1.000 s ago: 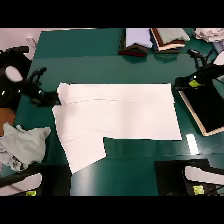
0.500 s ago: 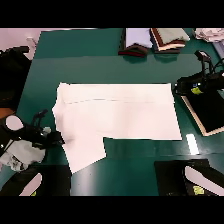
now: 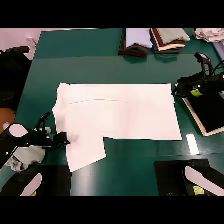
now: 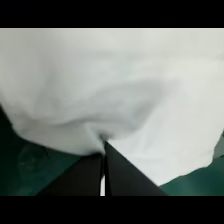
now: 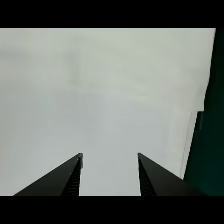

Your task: Fold the shirts.

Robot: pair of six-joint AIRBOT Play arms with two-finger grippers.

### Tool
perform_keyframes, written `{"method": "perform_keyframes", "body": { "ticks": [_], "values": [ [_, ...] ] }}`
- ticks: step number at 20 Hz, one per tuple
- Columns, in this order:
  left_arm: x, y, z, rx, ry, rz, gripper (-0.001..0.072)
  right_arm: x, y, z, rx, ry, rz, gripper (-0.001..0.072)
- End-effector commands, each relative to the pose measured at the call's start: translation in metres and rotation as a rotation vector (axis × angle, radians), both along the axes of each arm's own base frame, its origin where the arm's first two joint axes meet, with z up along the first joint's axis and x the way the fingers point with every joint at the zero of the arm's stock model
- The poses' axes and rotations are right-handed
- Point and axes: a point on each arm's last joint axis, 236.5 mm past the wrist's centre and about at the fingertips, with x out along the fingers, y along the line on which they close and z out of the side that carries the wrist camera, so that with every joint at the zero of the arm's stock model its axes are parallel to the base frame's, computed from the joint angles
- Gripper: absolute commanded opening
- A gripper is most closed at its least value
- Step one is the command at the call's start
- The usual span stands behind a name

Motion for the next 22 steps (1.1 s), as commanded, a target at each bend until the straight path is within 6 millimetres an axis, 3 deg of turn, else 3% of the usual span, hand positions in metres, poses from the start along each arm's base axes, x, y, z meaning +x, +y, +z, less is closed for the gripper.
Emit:
{"method": "perform_keyframes", "body": {
  "ticks": [1,3,6,7,8,10,12,14,16,18,20,22],
  "values": [
    [0.000,-0.007,0.017,-0.032,-0.027,-0.079,0.0024,-0.026,-0.012,-0.008,0.003,0.101,0.021,0.0405],
    [0.008,-0.003,0.025,-0.009,-0.054,-0.096,0.0023,-0.052,-0.027,-0.022,0.024,0.185,-0.011,0.0405],
    [0.017,-0.002,0.031,-0.002,-0.088,-0.095,0.0024,-0.103,-0.056,-0.064,0.087,0.299,-0.181,0.0418],
    [0.017,-0.001,0.031,0.000,-0.096,-0.103,0.0024,-0.121,-0.062,-0.079,0.118,0.342,-0.245,0.0519],
    [0.017,-0.001,0.031,0.000,-0.097,-0.106,0.0024,-0.138,-0.065,-0.093,0.156,0.386,-0.305,0.0561],
    [0.019,-0.001,0.031,0.003,-0.104,-0.101,0.0024,-0.167,-0.063,-0.118,0.220,0.463,-0.370,0.0552],
    [0.022,0.000,0.031,0.005,-0.114,-0.094,0.0024,-0.178,-0.054,-0.134,0.256,0.505,-0.388,0.0549],
    [0.023,0.000,0.031,0.006,-0.117,-0.092,0.0024,-0.181,-0.041,-0.143,0.273,0.529,-0.363,0.0500],
    [0.023,0.000,0.031,0.006,-0.118,-0.092,0.0024,-0.178,-0.029,-0.149,0.272,0.547,-0.311,0.0497],
    [0.023,0.000,0.031,0.007,-0.117,-0.092,0.0024,-0.168,-0.021,-0.151,0.230,0.535,-0.232,0.0328],
    [0.022,0.000,0.030,0.008,-0.115,-0.095,0.0024,-0.152,-0.015,-0.147,0.184,0.491,-0.164,0.0299],
    [0.017,0.002,0.030,0.016,-0.102,-0.122,0.0023,-0.138,-0.011,-0.134,0.137,0.435,-0.100,0.0014]
  ]
}}
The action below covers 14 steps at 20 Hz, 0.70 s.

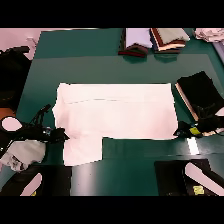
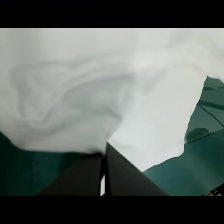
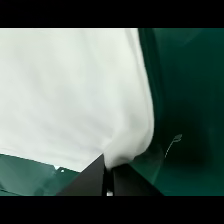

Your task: Fold the shirts.

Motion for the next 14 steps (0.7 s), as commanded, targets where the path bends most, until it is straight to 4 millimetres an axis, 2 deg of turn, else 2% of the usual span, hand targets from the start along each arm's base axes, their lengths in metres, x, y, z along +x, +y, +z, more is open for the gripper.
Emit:
{"method": "perform_keyframes", "body": {
  "ticks": [1,3,5,8,10,12,14],
  "values": [
    [-0.007,0.004,0.002,0.025,0.015,-0.042,0.0022,0.023,0.009,0.018,-0.052,-0.097,0.105,0.0016],
    [-0.005,0.012,0.014,0.066,-0.016,-0.068,0.0021,0.030,0.010,0.039,-0.076,-0.162,0.130,0.0016],
    [-0.014,0.019,0.031,0.103,-0.058,-0.053,0.0021,0.028,0.012,0.061,-0.093,-0.213,0.146,0.0015],
    [-0.047,0.016,0.049,0.093,-0.046,-0.079,0.0022,0.020,0.012,0.090,-0.132,-0.281,0.170,0.0015],
    [-0.062,0.015,0.060,0.093,-0.036,-0.101,0.0023,0.011,0.001,0.104,-0.201,-0.291,0.180,0.0015],
    [-0.050,0.016,0.075,0.098,-0.089,-0.087,0.0023,0.014,-0.007,0.118,-0.248,-0.318,0.165,0.0015],
    [-0.018,0.023,0.088,0.129,-0.195,-0.035,0.0022,0.028,-0.010,0.130,-0.257,-0.353,0.164,0.0014]
  ]
}}
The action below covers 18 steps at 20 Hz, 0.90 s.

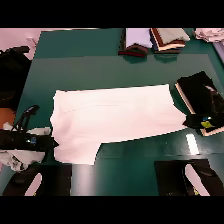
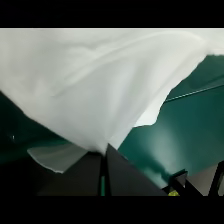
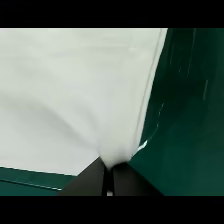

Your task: Fold the shirts.

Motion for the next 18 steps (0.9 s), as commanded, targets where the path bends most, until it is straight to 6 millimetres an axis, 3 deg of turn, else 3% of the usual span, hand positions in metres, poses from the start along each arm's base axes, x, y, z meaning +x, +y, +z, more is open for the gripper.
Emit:
{"method": "perform_keyframes", "body": {
  "ticks": [1,3,6,9,13,15,18],
  "values": [
    [0.036,0.011,0.022,0.038,-0.138,0.063,0.0022,0.014,-0.008,0.021,-0.041,-0.043,0.002,0.0015],
    [0.070,0.018,0.027,0.058,-0.197,0.096,0.0023,0.036,-0.007,0.023,-0.040,-0.044,0.030,0.0014],
    [0.123,0.029,0.017,0.093,-0.232,0.115,0.0023,0.084,-0.004,0.017,-0.036,-0.048,0.048,0.0014],
    [0.183,0.036,0.002,0.105,-0.254,0.161,0.0024,0.127,0.001,0.003,-0.023,-0.011,0.066,0.0014],
    [0.245,0.045,-0.017,0.120,-0.279,0.208,0.0025,0.173,0.002,-0.018,0.000,0.033,0.053,0.0014],
    [0.267,0.048,-0.023,0.119,-0.295,0.230,0.0025,0.192,0.003,-0.024,0.005,0.040,0.058,0.0015],
    [0.282,0.049,-0.030,0.121,-0.295,0.237,0.0025,0.216,0.009,-0.029,0.038,0.035,0.063,0.0016]
  ]
}}
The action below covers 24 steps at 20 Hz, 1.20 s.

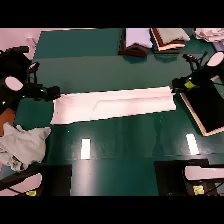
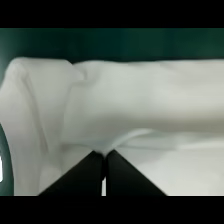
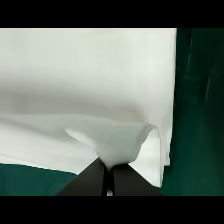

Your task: Fold the shirts.

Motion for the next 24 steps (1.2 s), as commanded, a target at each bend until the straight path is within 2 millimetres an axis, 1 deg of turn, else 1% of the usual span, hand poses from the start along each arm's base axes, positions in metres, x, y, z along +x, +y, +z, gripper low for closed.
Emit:
{"method": "perform_keyframes", "body": {
  "ticks": [1,2,3,4,5,7,8,9,10,11,12,13,14,15,16,19,20,21,22,23,24],
  "values": [
    [0.027,0.005,-0.007,0.006,-0.033,0.025,0.0028,0.032,0.013,-0.008,0.066,-0.005,-0.004,0.0017],
    [0.028,0.005,-0.006,0.005,-0.037,0.026,0.0230,0.039,0.017,-0.008,0.098,-0.011,-0.011,0.0072],
    [0.029,0.005,-0.004,0.002,-0.038,0.029,0.0502,0.046,0.021,-0.007,0.123,-0.025,-0.003,0.0275],
    [0.028,0.003,0.000,-0.002,-0.030,0.022,0.0538,0.052,0.021,-0.004,0.134,-0.037,-0.004,0.0416],
    [0.028,0.001,0.006,-0.004,-0.026,0.010,0.0537,0.057,0.020,0.002,0.148,-0.060,0.010,0.0455],
    [0.026,-0.003,0.018,-0.013,-0.012,-0.013,0.0536,0.056,0.020,0.012,0.175,-0.088,0.060,0.0455],
    [0.025,-0.005,0.022,-0.021,-0.006,-0.022,0.0535,0.050,0.013,0.012,0.176,-0.083,0.059,0.0455],
    [0.024,-0.008,0.025,-0.033,-0.001,-0.027,0.0448,0.042,0.004,0.009,0.176,-0.071,0.054,0.0455],
    [0.023,-0.011,0.026,-0.043,0.001,-0.030,0.0211,0.033,-0.005,0.005,0.182,-0.052,0.034,0.0455],
    [0.023,-0.015,0.028,-0.061,-0.003,-0.037,0.0030,0.023,-0.017,-0.002,0.188,-0.032,0.006,0.0460],
    [0.024,-0.019,0.031,-0.081,-0.008,-0.036,0.0025,0.013,-0.029,-0.011,0.199,-0.003,-0.029,0.0478],
    [0.024,-0.024,0.034,-0.112,-0.011,-0.031,0.0025,0.003,-0.038,-0.021,0.210,0.025,-0.060,0.0561],
    [0.024,-0.031,0.036,-0.137,-0.012,-0.034,0.0025,-0.007,-0.046,-0.032,0.224,0.052,-0.094,0.0577],
    [0.024,-0.039,0.037,-0.141,-0.014,-0.049,0.0025,-0.013,-0.047,-0.040,0.253,0.070,-0.105,0.0576],
    [0.022,-0.049,0.036,-0.141,-0.015,-0.069,0.0025,-0.016,-0.044,-0.047,0.295,0.079,-0.105,0.0575],
    [0.017,-0.091,0.040,-0.141,-0.040,-0.152,0.0025,-0.017,-0.031,-0.073,0.363,0.117,-0.144,0.0571],
    [0.015,-0.106,0.041,-0.142,-0.052,-0.179,0.0024,-0.015,-0.023,-0.078,0.385,0.117,-0.137,0.0556],
    [0.013,-0.118,0.043,-0.148,-0.061,-0.192,0.0024,-0.011,-0.013,-0.080,0.410,0.117,-0.122,0.0508],
    [0.012,-0.131,0.045,-0.151,-0.077,-0.213,0.0024,-0.007,-0.004,-0.082,0.425,0.118,-0.112,0.0504],
    [0.011,-0.142,0.047,-0.153,-0.092,-0.230,0.0024,-0.004,0.003,-0.083,0.425,0.119,-0.086,0.0403],
    [0.010,-0.153,0.050,-0.163,-0.104,-0.235,0.0023,0.000,0.012,-0.082,0.420,0.104,-0.035,0.0274]
  ]
}}
